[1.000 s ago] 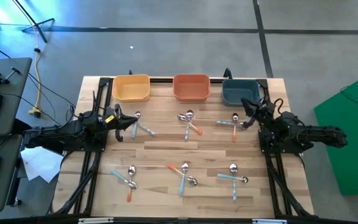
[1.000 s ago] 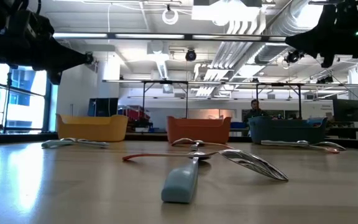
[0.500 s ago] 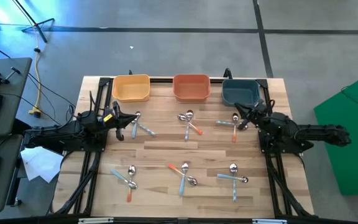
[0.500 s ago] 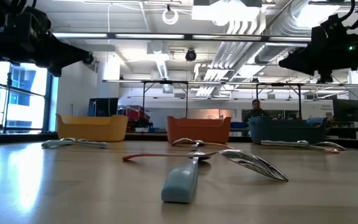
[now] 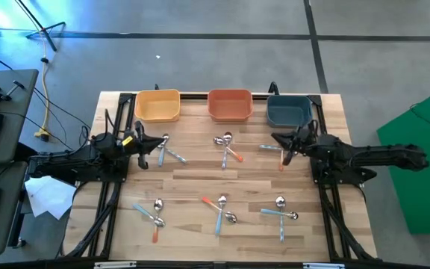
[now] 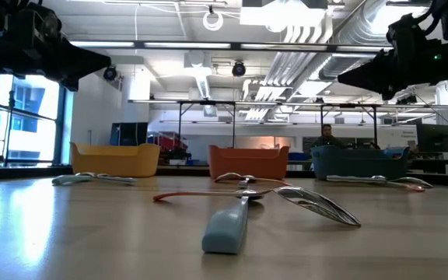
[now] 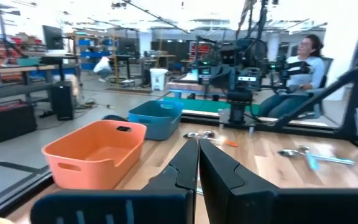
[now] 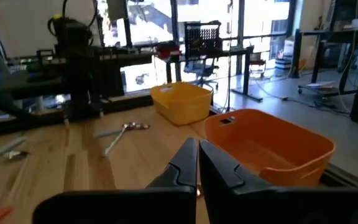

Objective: Sort silverware by color (type)
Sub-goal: Put the white spoon into the orange bin

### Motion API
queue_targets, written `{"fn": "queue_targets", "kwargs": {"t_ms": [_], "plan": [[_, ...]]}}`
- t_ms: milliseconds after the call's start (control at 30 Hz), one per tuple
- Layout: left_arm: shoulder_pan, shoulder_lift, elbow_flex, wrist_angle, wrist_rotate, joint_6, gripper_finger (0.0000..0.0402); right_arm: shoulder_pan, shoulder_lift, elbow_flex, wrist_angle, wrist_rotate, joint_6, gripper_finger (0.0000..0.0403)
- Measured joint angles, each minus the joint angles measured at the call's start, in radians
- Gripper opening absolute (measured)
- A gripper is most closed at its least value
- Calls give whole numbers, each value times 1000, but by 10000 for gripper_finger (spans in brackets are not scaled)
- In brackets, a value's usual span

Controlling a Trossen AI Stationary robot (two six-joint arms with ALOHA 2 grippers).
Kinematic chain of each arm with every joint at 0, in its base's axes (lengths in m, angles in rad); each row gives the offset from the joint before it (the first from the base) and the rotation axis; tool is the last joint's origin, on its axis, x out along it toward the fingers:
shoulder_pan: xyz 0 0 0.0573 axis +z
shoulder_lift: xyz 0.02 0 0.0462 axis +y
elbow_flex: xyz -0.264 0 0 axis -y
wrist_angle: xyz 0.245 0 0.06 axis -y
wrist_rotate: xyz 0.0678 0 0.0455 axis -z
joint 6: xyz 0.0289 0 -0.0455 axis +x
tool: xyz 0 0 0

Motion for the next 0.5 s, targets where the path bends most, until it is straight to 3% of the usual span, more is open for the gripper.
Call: {"fn": "queue_targets", "kwargs": {"t_ms": [300,500], "plan": [[0,0,0,2,3,21,5,0,172,136,-183,-3,54,24],[0,0,0,9,4,31,5,0,275,302,-419,-17,78,54]]}}
